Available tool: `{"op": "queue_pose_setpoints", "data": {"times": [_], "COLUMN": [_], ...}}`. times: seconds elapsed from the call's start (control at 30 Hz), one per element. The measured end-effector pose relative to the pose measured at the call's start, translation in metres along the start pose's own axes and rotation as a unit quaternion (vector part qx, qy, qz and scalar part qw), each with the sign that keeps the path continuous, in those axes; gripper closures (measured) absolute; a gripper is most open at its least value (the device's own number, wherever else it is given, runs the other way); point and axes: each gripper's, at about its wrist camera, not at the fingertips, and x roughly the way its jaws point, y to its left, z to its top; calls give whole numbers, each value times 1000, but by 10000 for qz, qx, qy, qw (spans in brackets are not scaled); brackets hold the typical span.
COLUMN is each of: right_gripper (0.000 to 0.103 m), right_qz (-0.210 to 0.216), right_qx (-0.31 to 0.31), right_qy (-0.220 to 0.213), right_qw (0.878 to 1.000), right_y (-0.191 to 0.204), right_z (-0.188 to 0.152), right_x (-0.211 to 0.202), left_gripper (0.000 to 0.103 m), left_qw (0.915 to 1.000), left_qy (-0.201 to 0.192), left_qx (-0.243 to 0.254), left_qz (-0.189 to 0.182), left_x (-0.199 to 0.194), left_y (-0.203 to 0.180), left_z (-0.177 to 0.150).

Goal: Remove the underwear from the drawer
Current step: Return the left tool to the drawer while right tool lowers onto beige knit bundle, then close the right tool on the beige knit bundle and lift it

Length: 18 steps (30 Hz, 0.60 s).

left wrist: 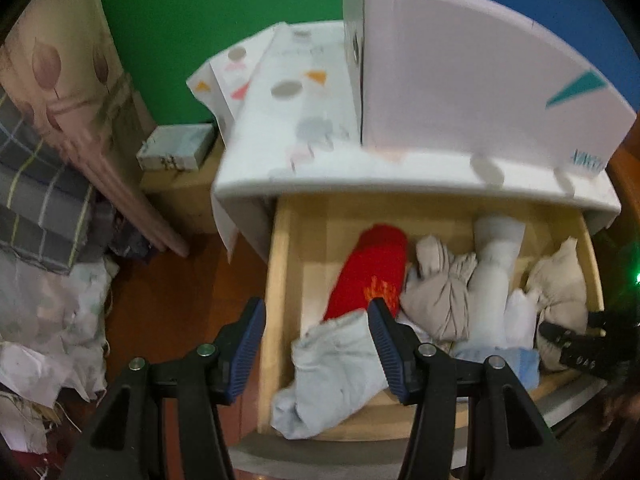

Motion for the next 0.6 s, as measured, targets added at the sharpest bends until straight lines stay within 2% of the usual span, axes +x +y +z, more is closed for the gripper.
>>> {"op": "queue_pose_setpoints", "data": {"times": [0.23,0.37,0.6], "right_gripper": [48,49,50], "right_qz": [-96,-121,-146], "right_qx": [-72,-81,-82], "right_qy": [-92,-189,-387], "right_qw": [9999,9997,9991], "right_y": [9,14,17], "right_z": [-3,-7,-10], "right_x": [-3,-9,-26], "left_gripper": [48,48,48], "left_qw": [9997,9988,9981], "left_qy": [83,262,64], "left_qx": [-226,-407,-606], "left_qz": [17,16,76], "left_x": [24,34,29], "left_y": [0,4,11], "left_z": [-28,-37,-40]}}
